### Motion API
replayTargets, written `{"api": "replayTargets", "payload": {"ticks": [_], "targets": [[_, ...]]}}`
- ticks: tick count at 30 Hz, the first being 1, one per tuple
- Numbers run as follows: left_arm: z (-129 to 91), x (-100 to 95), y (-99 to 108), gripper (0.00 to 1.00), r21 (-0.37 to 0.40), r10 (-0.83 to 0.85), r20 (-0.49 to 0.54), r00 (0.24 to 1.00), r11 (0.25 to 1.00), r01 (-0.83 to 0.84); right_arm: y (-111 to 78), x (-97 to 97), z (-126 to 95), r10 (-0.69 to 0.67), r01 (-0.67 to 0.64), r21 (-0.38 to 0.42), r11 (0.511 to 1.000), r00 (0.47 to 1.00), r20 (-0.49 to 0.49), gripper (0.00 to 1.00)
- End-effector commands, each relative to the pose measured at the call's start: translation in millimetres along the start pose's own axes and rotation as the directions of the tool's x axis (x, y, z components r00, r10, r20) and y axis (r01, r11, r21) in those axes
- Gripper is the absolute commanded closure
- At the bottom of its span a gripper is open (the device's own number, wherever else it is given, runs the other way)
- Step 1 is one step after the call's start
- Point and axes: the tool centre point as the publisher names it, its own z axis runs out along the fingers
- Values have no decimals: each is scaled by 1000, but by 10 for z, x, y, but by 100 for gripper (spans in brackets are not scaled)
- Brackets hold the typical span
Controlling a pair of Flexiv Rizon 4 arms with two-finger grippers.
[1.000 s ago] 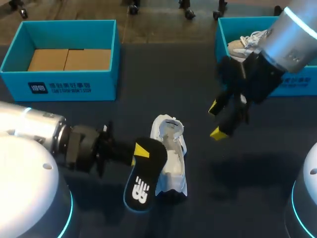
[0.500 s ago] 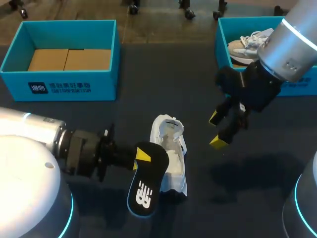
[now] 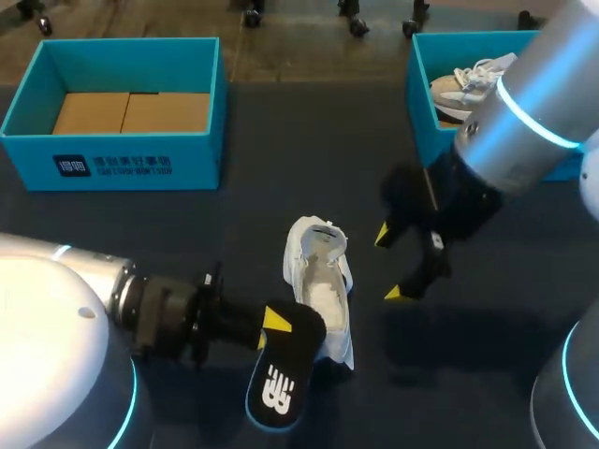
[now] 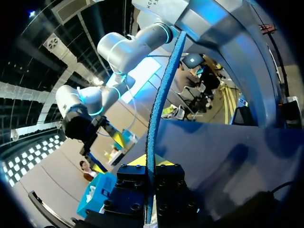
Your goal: Take the shoe out of the shoebox, open the shoe tongue, remove and reinsert the insole, then place the shoe into the shoebox
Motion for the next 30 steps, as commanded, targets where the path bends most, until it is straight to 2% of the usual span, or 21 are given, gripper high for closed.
{"api": "replayTargets", "payload": {"ticks": [1, 9, 11, 14, 18, 21, 26, 30], "targets": [[51, 42, 110, 100, 19, 6, 11, 1000, 1000, -6, -30, -4, 148, -6, 6, -16, 1000, 1000, 1, 0], [51, 42, 110, 100, 19, 6, 11, 1000, 1000, -6, -30, -4, 148, -6, 6, -16, 1000, 1000, 1, 0], [88, 56, 113, 100, 22, 3, 29, 1000, 1000, -4, 32, -21, 174, -58, 58, 25, 998, 998, 33, 0], [104, 87, 98, 100, 32, -7, 30, 1000, 999, 7, 67, -38, 302, -70, 68, 58, 996, 997, 30, 0], [132, 106, 96, 100, 51, -21, 31, 999, 998, 19, 1, -35, 491, -73, 71, 45, 996, 997, 32, 0], [181, 137, 63, 100, 55, -18, 34, 999, 998, 17, -37, -23, 572, -46, 44, 41, 998, 998, 35, 0], [231, 130, 39, 100, 58, -19, 38, 999, 998, 16, -86, -30, 676, 32, -31, 80, 996, 999, -3, 0], [223, 108, 33, 100, 43, -19, 36, 999, 999, 17, -123, -15, 687, 54, -54, 78, 995, 999, -3, 0]]}}
